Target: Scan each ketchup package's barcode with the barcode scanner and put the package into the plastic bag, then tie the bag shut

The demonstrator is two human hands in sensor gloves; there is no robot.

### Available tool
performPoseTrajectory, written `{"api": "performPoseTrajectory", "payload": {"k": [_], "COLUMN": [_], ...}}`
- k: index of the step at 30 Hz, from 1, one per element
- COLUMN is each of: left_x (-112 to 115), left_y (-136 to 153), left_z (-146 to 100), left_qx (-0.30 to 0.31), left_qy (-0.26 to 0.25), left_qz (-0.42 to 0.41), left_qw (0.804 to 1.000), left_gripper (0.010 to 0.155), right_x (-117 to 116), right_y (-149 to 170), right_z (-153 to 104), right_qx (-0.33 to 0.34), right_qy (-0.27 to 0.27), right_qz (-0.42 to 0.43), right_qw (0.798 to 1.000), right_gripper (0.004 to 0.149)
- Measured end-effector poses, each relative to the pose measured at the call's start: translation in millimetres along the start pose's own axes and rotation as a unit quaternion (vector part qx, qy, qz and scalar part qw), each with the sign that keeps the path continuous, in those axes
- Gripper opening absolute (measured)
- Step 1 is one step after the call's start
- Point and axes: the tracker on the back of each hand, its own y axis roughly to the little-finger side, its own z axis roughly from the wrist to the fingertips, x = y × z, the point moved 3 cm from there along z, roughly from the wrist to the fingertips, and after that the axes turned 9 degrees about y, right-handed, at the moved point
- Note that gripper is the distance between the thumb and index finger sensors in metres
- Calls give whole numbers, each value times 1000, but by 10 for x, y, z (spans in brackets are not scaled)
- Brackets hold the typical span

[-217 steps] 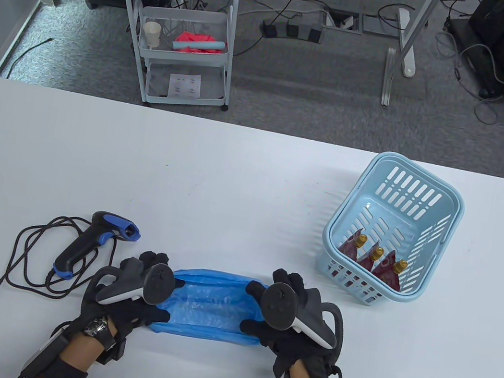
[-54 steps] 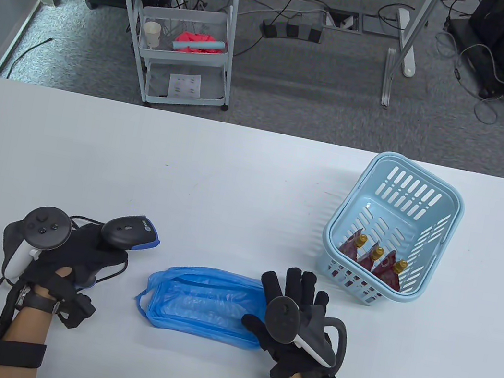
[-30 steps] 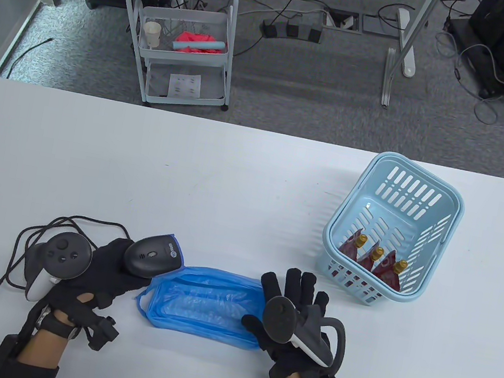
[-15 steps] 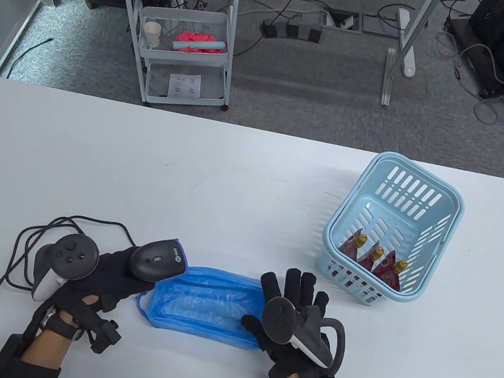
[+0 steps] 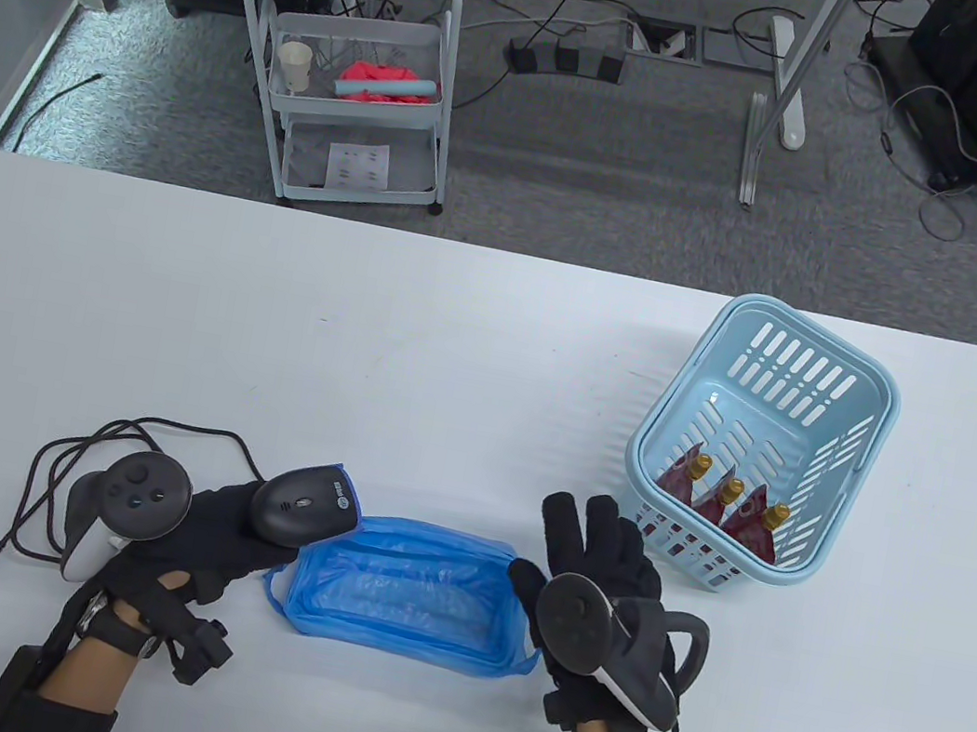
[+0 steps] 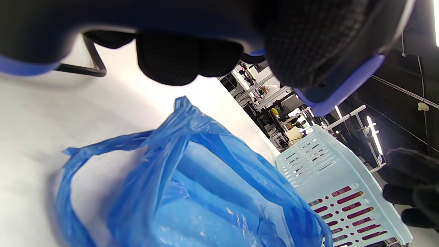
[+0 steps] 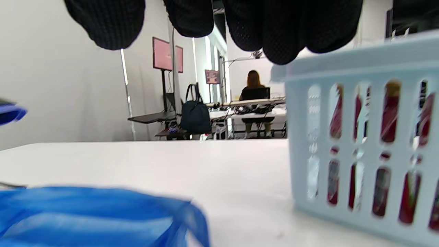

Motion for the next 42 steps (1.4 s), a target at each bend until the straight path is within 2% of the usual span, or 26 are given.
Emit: {"api": "performPoseTrajectory", "payload": {"k": [5, 10, 18, 21, 28, 34, 42], "left_x": [-11, -9, -24, -44, -48, -52, -49], "left_y": [8, 11, 9, 13, 21, 23, 21], "left_z": [-5, -10, -19, -29, -27, -22, -16], "left_qx": [1, 0, 4, 3, 0, -1, 0], "left_qy": [-2, -1, -1, -5, -3, -3, -2], "left_qz": [-3, -6, -13, -12, -13, -11, -7], "left_qw": [1000, 1000, 1000, 1000, 1000, 1000, 1000], "left_gripper": [51, 51, 51, 51, 51, 51, 51], "right_x": [344, 423, 184, 53, -158, -254, -271], "right_y": [230, 454, 612, 661, 760, 832, 864], "right_z": [280, 541, 868, 948, 1040, 1078, 1122], "right_qx": [-58, -105, -161, -185, -206, -223, -236], "right_qy": [20, 3, -68, -114, -151, -152, -155], "right_qz": [-30, -80, -124, -147, -157, -127, -107], "right_qw": [998, 991, 977, 965, 954, 954, 953], "right_gripper": [62, 58, 55, 56, 52, 51, 46]}}
